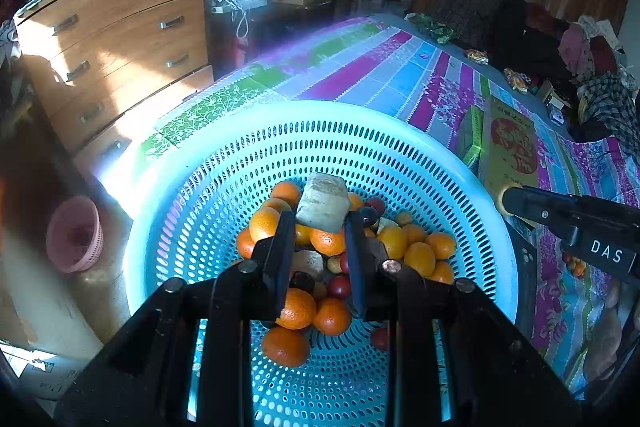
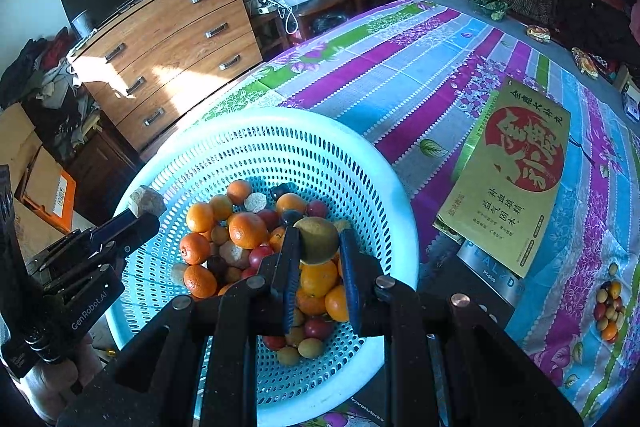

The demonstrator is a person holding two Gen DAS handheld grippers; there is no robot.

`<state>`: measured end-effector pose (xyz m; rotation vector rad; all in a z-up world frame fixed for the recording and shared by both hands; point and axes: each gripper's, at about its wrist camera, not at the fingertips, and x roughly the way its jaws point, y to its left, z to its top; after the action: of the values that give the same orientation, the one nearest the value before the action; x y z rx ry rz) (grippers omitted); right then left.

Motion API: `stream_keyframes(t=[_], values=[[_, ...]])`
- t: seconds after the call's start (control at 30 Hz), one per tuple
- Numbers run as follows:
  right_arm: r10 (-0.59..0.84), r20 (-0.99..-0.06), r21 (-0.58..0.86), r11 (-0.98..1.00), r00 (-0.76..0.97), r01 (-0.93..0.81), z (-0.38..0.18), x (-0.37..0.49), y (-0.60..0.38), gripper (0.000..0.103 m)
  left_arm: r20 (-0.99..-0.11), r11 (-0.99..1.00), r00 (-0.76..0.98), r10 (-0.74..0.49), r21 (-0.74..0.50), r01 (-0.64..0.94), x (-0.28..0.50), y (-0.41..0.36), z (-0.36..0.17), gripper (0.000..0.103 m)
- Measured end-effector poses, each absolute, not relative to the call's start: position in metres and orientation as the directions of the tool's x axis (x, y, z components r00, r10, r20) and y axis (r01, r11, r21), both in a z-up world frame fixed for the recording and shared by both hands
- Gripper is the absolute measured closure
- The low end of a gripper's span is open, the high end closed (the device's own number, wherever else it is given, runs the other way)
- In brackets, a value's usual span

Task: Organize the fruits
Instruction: 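Carry both held fruits over the blue basket and open both tools, then withdraw both tools from the basket back toward the bed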

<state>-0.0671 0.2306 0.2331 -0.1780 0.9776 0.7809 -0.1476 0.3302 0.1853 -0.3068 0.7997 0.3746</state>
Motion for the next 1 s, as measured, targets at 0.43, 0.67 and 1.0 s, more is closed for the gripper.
stream_keyframes(t=[0.43,0.67,1.0], values=[[0.511,-0.801,0.196,0.717,0.313,-0.669,0.2329,-0.0693,0.2342,0.080,-0.745,0.891,0.636,0.203,-0.129,-0.435,-0.1478,0.3332,0.1833,0.077],[0.501,-0.806,0.182,0.718,0.317,-0.672,0.2308,-0.0709,0.2354,0.071,-0.747,0.883,0.632,0.205,-0.138,-0.450,-0.1492,0.3368,0.1813,0.076],[0.514,-0.789,0.177,0.715,0.338,-0.676,0.2338,-0.0755,0.2329,0.049,-0.706,0.868,0.648,0.286,-0.096,-0.488,-0.1571,0.3387,0.1899,0.028]])
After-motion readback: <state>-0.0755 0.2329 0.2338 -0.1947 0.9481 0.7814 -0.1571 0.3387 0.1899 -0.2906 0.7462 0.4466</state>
